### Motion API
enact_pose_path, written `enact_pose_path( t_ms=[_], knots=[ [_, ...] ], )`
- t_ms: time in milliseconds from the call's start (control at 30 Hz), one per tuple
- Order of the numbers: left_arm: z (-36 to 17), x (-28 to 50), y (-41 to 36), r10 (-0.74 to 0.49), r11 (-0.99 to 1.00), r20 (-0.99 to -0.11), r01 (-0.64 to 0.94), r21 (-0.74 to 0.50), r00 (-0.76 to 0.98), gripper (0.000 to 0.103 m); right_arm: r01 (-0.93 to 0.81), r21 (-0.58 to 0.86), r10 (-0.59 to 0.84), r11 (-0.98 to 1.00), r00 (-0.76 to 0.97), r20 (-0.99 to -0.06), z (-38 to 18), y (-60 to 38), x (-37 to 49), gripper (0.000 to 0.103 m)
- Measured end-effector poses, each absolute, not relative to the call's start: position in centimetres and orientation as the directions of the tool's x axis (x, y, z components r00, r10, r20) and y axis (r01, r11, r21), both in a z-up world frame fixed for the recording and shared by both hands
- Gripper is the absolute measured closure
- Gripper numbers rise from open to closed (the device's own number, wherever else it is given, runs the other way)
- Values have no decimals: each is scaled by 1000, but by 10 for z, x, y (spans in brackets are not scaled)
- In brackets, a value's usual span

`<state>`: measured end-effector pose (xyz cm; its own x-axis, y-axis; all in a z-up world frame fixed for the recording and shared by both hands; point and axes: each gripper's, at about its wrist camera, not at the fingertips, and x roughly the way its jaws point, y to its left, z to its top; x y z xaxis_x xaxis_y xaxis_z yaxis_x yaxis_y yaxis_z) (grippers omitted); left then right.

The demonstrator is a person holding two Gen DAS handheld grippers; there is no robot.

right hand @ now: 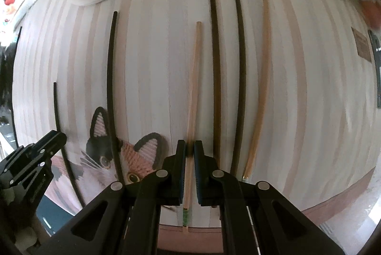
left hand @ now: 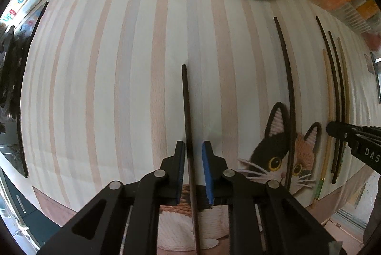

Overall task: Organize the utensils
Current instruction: 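Grasp a dark chopstick with the left gripper while the right grasps a wooden one, then lift both held chopsticks and carry them over the cream holder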

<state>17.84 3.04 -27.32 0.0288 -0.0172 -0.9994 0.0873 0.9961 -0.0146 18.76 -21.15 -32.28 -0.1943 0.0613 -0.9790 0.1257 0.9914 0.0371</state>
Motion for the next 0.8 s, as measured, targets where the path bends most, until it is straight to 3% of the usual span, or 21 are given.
enact_pose_path(
  t_ms=[433, 800],
  knots=[
    [-271, 161, 12, -1, 997, -999, 83, 4, 52, 100, 54, -59, -49, 997, -170, -984, -310, -148, 172, 95],
    [-238, 150, 10, 6, 997, -991, 75, 16, 135, 100, 133, 30, 44, 991, -105, -993, -301, -156, 148, 96]
  ],
)
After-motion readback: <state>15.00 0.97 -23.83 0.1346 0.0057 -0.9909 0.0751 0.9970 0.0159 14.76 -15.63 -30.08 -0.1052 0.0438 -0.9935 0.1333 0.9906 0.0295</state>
